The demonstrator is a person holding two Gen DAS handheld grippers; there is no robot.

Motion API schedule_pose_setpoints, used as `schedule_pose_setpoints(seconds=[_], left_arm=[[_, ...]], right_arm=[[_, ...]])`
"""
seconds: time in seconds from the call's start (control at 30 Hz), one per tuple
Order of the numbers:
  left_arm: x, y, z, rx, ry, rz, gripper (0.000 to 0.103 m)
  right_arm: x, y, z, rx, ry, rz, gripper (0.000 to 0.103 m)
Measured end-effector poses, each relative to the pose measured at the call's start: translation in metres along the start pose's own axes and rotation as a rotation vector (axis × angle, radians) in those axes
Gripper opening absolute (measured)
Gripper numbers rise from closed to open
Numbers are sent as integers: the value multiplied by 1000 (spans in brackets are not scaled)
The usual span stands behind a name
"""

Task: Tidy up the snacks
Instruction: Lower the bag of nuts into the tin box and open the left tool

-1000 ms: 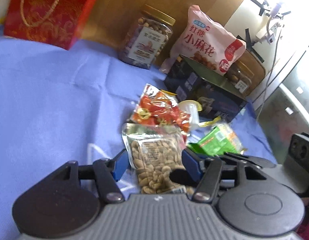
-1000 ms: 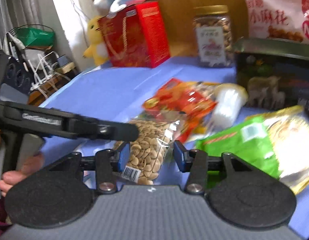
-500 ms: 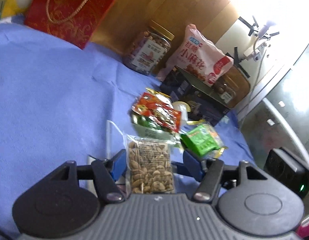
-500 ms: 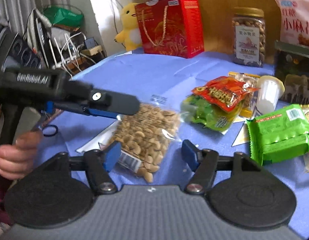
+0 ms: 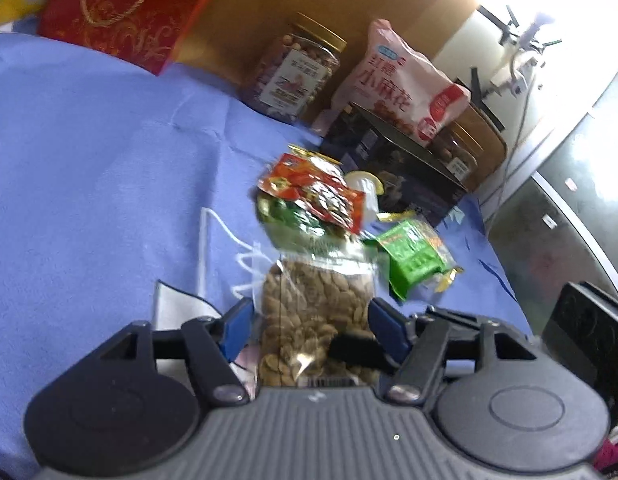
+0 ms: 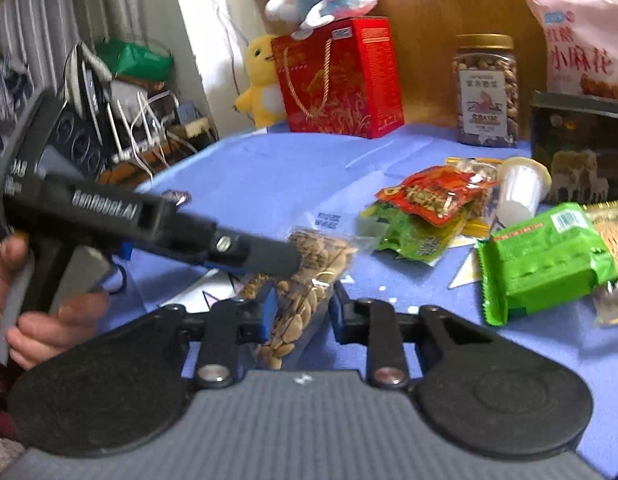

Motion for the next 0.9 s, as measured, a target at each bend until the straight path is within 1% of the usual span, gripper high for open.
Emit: schedule_pose_setpoints(seconds=[0.07, 0.13, 0.2, 0.27, 0.33, 0.43, 0.63, 0.77, 0.9], left_arm=[[-3, -1, 0, -7, 2, 2, 60], [-6, -7, -2, -7, 14, 16, 53], [-12, -16, -5, -5, 36, 24, 53], [-24, -29, -9, -11, 48, -9, 53], [-41, -46, -16, -17, 52, -68, 53], [-67, -76, -34, -16, 59, -146, 53], [-119, -137, -92, -38, 57, -278, 53], [-142, -167, -138, -50, 61, -309, 54], [-154, -183, -182, -49, 70, -317, 54]], right_arm=[[-5, -1, 4, -7, -6, -36, 27], [-10, -3, 9, -21, -3, -65, 25], [-15, -8, 16, -46, -2, -89, 23], [-20, -16, 26, -85, 10, -93, 23], [-28, -24, 34, -120, 23, -100, 23], [-47, -43, 48, -179, 68, -107, 22], [-98, -83, 66, -291, 187, -109, 22], [-142, -103, 66, -332, 268, -129, 22], [-178, -108, 67, -351, 328, -157, 23]])
Point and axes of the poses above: each gripper's, at about its wrist camera, not at the fingertips, and z roughly against the way its jaws point, x to its left, y to its underside, the point moved 2 cm from there along -z, roughly the way its jaws point, and after that the axes turned 2 degrees about -z, right-handed, at the moved point
